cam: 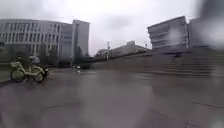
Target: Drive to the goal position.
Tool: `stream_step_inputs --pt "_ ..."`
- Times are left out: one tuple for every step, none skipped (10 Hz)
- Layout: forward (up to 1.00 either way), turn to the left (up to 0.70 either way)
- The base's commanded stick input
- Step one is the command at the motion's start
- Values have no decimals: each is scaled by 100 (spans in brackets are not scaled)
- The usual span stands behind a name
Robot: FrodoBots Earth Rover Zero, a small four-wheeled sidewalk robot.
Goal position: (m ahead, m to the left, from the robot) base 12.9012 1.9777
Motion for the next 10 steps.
stream_step_inputs --pt "100 0" --pt "40 0" --pt "51 0" --pt "100 0" --pt "100 0" --pt "100 0" --pt "100 0" --pt "100 0" --pt "100 0" --pt "100 0"
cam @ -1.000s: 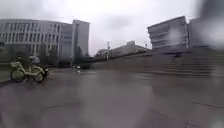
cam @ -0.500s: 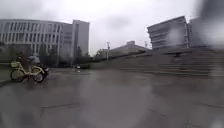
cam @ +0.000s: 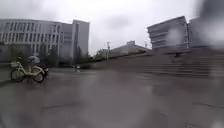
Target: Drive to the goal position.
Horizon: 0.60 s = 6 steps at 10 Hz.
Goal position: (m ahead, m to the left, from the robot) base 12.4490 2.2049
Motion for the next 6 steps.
stream_step_inputs --pt "100 0" --pt "100 0" --pt "100 0" --pt "100 0" --pt "100 0" --pt "29 0"
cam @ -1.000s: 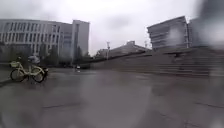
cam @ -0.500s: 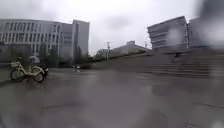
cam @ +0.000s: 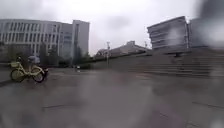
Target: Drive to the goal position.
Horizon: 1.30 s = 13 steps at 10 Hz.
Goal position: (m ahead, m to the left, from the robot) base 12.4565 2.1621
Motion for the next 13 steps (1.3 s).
stream_step_inputs --pt "100 0" --pt "100 0" --pt "100 0" --pt "36 0" --pt "46 0" --pt "35 0" --pt "100 0" --pt "100 0" --pt "100 0" --pt "100 0" --pt "100 0" --pt "100 0" --pt "100 0"
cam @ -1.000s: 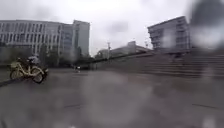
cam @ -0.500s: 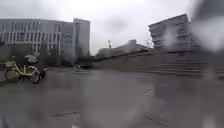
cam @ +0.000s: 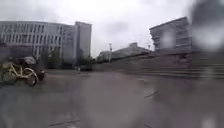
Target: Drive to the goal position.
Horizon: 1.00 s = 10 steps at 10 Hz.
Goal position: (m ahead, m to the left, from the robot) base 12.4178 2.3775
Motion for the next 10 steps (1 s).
stream_step_inputs --pt "100 0" --pt "100 0" --pt "100 0" --pt "100 0" --pt "100 27" --pt "100 27" --pt "100 27" --pt "100 27" --pt "100 27" --pt "100 27"
